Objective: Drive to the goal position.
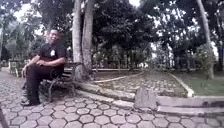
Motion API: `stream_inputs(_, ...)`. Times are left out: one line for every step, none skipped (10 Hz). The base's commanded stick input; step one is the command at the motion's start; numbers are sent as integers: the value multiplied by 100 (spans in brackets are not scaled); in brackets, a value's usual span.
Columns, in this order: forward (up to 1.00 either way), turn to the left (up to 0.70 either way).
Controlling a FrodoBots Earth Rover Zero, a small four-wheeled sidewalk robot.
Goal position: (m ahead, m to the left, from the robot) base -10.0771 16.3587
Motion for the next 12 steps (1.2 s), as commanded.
stream_inputs(0, -45)
stream_inputs(0, -25)
stream_inputs(0, 0)
stream_inputs(0, 0)
stream_inputs(0, 0)
stream_inputs(0, 0)
stream_inputs(0, 0)
stream_inputs(-17, 0)
stream_inputs(-42, 0)
stream_inputs(-45, 0)
stream_inputs(-45, 0)
stream_inputs(-45, 0)
